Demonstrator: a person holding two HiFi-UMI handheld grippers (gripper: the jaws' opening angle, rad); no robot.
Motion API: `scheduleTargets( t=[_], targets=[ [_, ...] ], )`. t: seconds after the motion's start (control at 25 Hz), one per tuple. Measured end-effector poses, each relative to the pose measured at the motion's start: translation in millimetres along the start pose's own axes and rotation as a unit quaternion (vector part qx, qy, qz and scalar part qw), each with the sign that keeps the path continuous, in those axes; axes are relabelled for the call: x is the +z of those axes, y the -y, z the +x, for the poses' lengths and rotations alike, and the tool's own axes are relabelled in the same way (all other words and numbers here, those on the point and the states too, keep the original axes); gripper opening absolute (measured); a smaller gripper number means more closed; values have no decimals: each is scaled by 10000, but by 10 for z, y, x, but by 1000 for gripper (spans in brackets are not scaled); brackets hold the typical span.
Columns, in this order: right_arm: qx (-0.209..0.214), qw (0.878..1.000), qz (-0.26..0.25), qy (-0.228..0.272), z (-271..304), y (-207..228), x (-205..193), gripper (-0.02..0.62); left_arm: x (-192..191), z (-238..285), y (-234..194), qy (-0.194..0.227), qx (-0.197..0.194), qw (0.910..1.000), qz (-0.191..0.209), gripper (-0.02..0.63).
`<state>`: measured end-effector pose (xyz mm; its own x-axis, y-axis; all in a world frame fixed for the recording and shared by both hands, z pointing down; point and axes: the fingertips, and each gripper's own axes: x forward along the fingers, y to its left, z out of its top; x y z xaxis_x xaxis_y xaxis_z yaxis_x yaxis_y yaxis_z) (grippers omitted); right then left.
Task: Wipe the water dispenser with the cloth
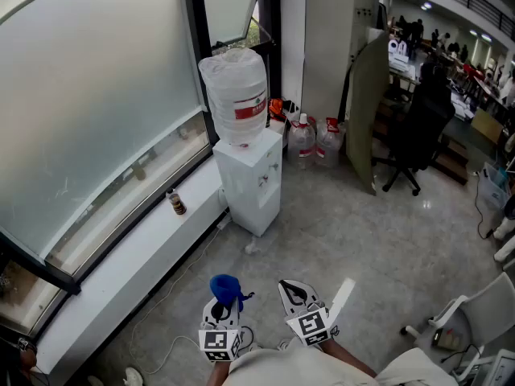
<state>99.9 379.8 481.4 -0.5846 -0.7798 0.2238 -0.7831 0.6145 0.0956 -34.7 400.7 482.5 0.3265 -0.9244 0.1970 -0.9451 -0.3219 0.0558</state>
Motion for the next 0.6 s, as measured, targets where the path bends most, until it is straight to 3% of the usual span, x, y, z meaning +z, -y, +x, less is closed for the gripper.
scheduleTargets(
  t=[0.6],
  targets=[
    [-77, 9998, 128, 97, -75, 53, -32, 14, -36, 39, 106, -15, -91, 10000, -4, 63]
  ],
)
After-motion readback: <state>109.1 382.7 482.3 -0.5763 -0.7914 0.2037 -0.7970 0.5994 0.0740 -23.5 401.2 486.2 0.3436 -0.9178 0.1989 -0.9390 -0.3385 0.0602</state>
